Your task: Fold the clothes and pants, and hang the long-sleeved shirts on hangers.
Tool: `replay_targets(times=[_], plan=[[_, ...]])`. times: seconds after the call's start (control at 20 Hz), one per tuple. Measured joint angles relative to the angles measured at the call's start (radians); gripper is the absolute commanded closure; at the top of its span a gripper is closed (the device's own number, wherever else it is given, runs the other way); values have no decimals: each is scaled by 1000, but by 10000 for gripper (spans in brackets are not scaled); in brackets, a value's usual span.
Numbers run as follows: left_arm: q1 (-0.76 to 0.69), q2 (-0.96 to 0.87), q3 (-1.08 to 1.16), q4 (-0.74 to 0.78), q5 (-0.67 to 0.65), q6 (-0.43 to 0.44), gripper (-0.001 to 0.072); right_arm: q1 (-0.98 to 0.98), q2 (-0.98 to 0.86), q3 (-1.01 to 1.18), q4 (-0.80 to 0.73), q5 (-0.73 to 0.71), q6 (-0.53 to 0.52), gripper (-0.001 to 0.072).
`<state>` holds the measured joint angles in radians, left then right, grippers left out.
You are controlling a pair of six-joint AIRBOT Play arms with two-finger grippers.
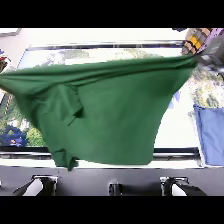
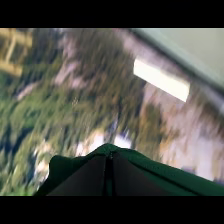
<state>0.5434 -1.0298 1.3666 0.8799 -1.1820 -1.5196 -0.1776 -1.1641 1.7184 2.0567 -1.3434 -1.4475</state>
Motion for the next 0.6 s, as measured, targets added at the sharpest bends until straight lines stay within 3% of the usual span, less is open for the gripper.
replay_targets(times=[0.25, 0.5, 0.55, 0.6], plan=[[-196, -384, -22, 110, 110, 17, 696, 60, -362, -1, -11, 76, -37, 681], [-289, -617, -5, 134, 203, 20, 694, 116, -583, -1, -6, 231, -40, 674], [-298, -645, -1, 137, 211, 29, 690, 121, -606, -1, -3, 253, -32, 601], [-303, -662, 1, 139, 215, 40, 627, 125, -625, -1, -3, 273, -22, 498]])
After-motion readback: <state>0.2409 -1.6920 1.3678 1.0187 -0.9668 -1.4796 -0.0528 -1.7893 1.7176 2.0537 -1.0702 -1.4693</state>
